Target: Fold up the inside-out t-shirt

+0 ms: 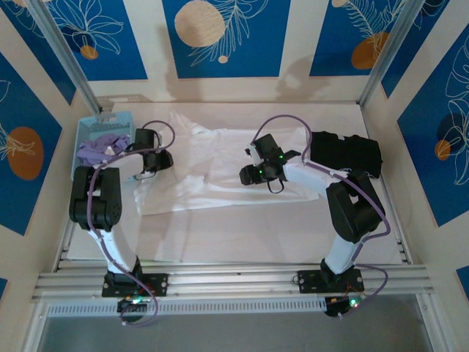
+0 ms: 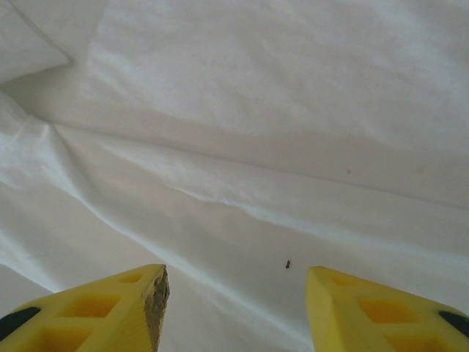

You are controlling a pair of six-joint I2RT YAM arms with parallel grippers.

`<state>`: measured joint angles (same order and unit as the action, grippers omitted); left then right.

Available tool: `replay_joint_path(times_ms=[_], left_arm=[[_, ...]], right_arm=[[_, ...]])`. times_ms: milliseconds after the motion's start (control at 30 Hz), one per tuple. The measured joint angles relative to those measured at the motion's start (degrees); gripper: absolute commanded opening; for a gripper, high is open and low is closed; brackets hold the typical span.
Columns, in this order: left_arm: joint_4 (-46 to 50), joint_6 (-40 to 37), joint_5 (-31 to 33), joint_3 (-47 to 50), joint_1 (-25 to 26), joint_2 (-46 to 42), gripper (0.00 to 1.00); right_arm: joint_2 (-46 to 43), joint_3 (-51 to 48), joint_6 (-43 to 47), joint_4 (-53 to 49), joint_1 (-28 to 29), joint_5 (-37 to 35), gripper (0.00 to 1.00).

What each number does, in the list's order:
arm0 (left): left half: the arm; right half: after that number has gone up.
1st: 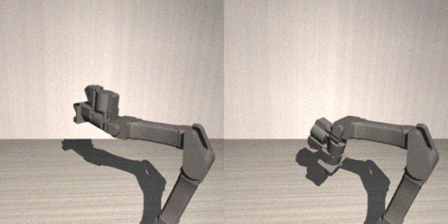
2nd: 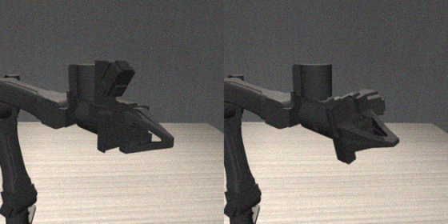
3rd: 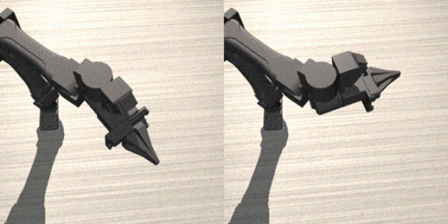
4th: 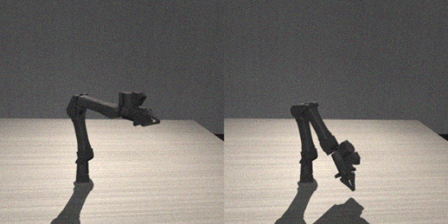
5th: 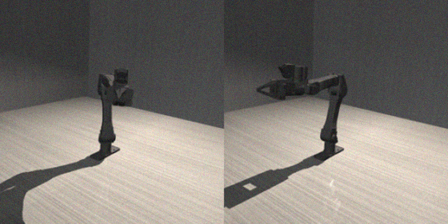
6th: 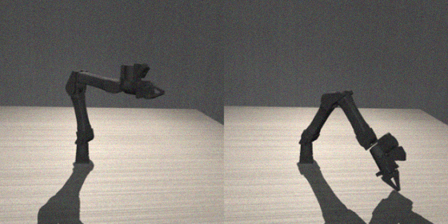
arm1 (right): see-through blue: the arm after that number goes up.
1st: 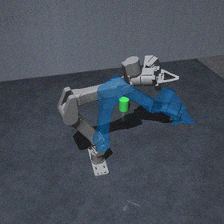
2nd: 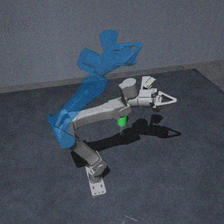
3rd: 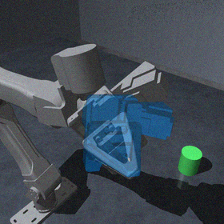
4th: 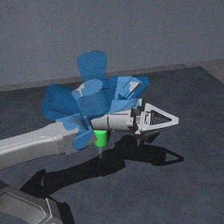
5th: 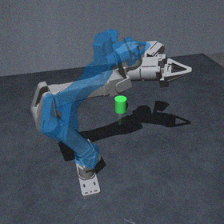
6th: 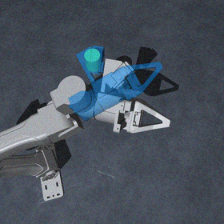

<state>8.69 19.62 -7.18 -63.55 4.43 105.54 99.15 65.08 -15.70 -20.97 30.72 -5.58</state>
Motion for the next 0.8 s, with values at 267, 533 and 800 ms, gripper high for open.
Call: replay_joint_path(times_ms=[267, 533, 800], left_arm=[[2.69, 0.37, 0.0, -1.03, -0.28, 1.2, 0.0], [4.22, 0.42, 1.38, -1.07, -0.57, -2.99, 0.0], [4.44, 0.42, 4.81, -1.6, -1.27, -5.25, 0.0]], right_arm=[[-2.56, -1.51, 0.04, -0.83, -0.61, -0.26, 0.53], [-5.07, -3.02, 0.02, -0.96, -2.03, -0.68, 0.53], [-5.42, -5.16, -1.73, -2.47, -5.86, -0.7, 0.55]])
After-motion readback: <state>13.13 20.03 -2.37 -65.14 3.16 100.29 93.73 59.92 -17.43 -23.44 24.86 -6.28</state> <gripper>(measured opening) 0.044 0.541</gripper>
